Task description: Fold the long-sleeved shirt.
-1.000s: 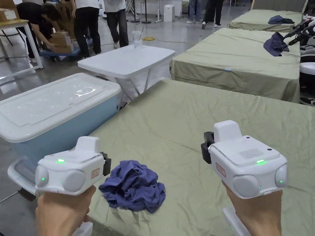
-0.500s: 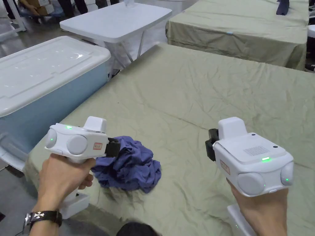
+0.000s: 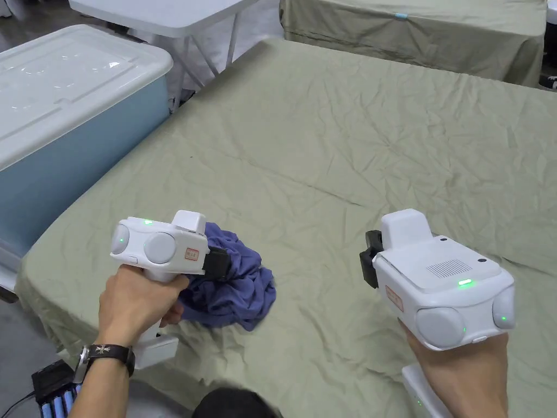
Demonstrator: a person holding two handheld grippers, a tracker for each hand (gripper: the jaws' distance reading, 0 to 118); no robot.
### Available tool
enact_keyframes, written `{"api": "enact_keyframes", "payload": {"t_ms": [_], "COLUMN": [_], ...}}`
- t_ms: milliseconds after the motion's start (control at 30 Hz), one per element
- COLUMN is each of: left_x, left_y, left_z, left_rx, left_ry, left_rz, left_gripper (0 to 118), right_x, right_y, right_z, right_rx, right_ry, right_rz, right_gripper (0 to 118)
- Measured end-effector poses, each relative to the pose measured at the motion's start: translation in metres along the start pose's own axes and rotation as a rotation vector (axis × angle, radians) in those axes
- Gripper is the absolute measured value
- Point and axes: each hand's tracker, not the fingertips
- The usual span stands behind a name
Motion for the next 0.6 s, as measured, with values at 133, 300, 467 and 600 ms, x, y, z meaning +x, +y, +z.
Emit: {"api": "enact_keyframes", "payload": {"t_ms": [133, 300, 467, 600], "left_x": [-0.002, 0.001, 0.007, 0.018], "left_y": [0.001, -0.009, -0.016, -0.005], "left_z": [0.000, 0.010, 0.042, 0.092], "left_rx": [0.008, 0.060, 0.172, 0.312], "left_ry": [0.011, 0.034, 0.068, 0.098], "left_rz": [0.016, 0.000, 0.011, 0.009], "left_gripper": [43, 17, 15, 15], "right_x": [0.003, 0.006, 0.006, 0.014], "right_y": [-0.001, 0.000, 0.005, 0.009], "right_z": [0.000, 0.009, 0.028, 0.053], "right_rx": [-0.002, 0.010, 0.043, 0.086], "right_ry": [-0.005, -0.011, -0.014, -0.033], "right_rz": [-0.006, -0.015, -0.016, -0.027], "right_gripper": [1, 1, 1, 1]}}
